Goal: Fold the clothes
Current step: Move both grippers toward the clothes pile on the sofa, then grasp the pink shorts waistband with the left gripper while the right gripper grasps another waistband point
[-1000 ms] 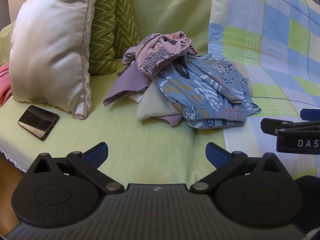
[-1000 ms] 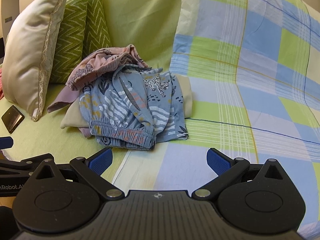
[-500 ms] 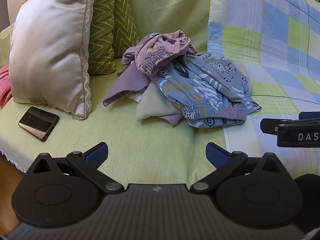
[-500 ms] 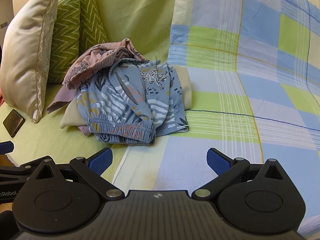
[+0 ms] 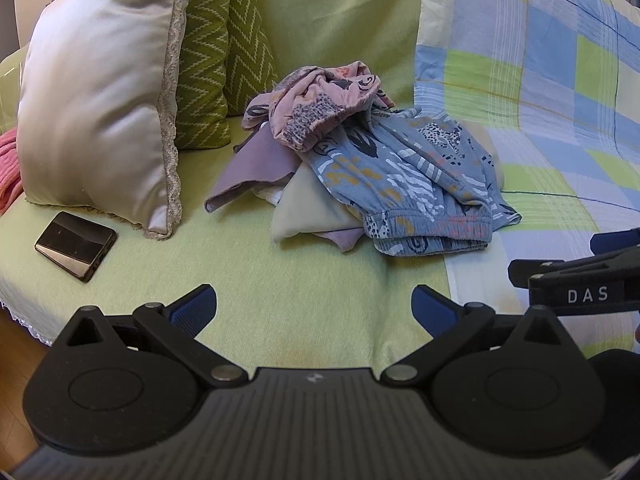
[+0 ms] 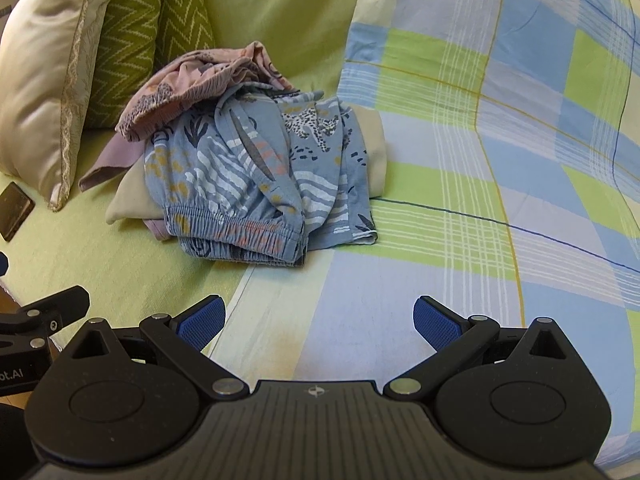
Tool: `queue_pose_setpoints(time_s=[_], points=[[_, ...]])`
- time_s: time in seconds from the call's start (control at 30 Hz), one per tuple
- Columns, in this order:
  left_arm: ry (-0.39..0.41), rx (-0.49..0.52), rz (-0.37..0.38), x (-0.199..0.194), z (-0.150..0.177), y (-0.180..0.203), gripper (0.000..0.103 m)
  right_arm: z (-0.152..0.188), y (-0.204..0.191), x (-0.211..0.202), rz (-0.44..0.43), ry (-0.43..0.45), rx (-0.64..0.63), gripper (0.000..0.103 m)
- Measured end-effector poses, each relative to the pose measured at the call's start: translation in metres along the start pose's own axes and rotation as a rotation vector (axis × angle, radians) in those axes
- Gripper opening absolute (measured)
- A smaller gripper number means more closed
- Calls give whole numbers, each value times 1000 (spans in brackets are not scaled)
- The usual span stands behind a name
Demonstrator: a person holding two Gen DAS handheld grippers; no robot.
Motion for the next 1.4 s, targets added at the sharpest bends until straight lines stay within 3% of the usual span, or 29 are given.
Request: queue_pose_setpoints(time_s=[0.5,0.7,0.77,0.87,0.97,1.03,1.07,1.1,1.17,1.27,1.33,1.37,1.4], points=[[21,-49,20,-3,1,-11,102,-1,-7,1,7,0,-38,103],[130,-25,67,-15,-8,-18,102,-10,5,-13,-158,100,-1,103],[206,59,56,-16,-17,-20,102,-19,6,-22,-140,207,-44,103],[259,214,6,2,-35,-20,102,-38,-5,-35,2,393,-174,103],[291,339,-16,26,-52,-20,101,-62,-14,-24,37,432,-289,103],[301,424,-25,45,-62,-17,85,-71,-13,-14,-8,480,-335,103],[304,466,-28,55,-66,-14,72,-75,-12,-9,-31,503,-357,103],[307,509,-32,65,-71,-12,67,-79,-12,-4,-54,527,-380,103],[308,599,-33,88,-74,-9,67,-88,-11,9,-102,538,-424,100],[310,751,-54,118,-71,-5,66,-100,-13,36,-115,510,-481,85],[293,812,-42,131,-73,-6,40,-107,-15,53,-130,483,-522,82],[287,811,-25,133,-77,-10,21,-110,-17,61,-132,471,-554,79],[287,780,0,131,-85,-17,20,-111,-21,68,-132,474,-595,77]])
Point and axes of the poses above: each gripper's, at about its wrist camera, not at the fingertips, and x roughly the way its jaws point, y to its right, z to its underside, the point moved 1 cm from there along x, roughly the way its jaws point
